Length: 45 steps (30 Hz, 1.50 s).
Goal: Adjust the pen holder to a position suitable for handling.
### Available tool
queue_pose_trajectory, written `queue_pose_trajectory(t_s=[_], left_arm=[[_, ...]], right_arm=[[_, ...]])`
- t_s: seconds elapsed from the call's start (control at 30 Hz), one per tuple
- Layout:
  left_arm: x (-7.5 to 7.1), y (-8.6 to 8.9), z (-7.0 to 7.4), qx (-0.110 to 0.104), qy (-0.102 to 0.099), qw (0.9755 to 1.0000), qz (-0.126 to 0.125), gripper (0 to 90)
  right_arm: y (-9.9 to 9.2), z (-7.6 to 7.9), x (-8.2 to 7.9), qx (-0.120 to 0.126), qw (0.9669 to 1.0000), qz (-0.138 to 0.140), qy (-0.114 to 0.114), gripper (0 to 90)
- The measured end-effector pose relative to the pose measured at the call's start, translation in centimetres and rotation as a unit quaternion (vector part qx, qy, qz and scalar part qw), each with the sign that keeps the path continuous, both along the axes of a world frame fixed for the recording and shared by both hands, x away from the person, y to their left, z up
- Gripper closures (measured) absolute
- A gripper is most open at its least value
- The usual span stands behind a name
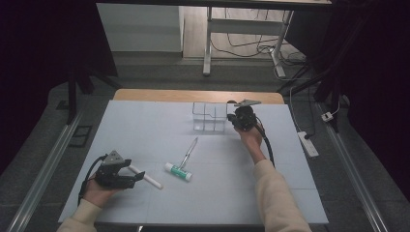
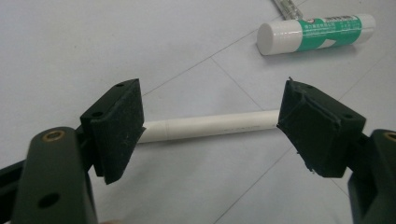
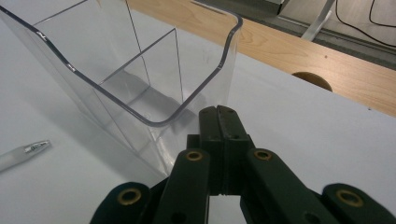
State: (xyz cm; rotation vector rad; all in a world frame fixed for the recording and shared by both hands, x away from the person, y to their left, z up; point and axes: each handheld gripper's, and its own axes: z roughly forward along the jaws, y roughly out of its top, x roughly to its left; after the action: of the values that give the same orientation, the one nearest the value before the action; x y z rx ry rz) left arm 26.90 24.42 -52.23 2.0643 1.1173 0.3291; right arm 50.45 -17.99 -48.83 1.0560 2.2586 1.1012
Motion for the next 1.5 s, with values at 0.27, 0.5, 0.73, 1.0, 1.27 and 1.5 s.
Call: queue_pose_trajectory(t_s=[0.27, 0.5, 0.73, 1.0, 1.27, 1.5], left_arm=[[0.0, 0.0, 0.0, 0.001, 0.000, 1.0000, 0.000, 23.0], [0.0, 0.0, 0.0, 0.001, 0.001, 1.0000, 0.000, 23.0], [0.0, 0.0, 0.0, 0.002, 0.001, 1.0000, -0.001, 23.0], [0.0, 0.2, 0.0, -0.001, 0.000, 1.0000, 0.002, 23.3], [0.0, 0.1, 0.0, 0.001, 0.001, 1.0000, 0.001, 23.2], [0.0, 0.0, 0.0, 0.002, 0.002, 1.0000, 0.000, 23.3]], right_arm=[[1.0, -0.1, 0.1, 0.001, 1.0000, 0.004, 0.001, 89.4], [1.8, -0.3, 0.0, -0.005, 1.0000, 0.003, -0.001, 89.3], [2.3, -0.4, 0.0, -0.006, 0.9999, 0.008, -0.002, 89.3], [1.9, 0.0, -0.6, -0.005, 0.9998, 0.014, -0.011, 89.4], [-0.7, 0.8, -3.8, 0.016, 0.9993, 0.022, -0.027, 89.3], [-2.7, 1.4, -6.7, 0.036, 0.9980, 0.023, -0.046, 89.3]])
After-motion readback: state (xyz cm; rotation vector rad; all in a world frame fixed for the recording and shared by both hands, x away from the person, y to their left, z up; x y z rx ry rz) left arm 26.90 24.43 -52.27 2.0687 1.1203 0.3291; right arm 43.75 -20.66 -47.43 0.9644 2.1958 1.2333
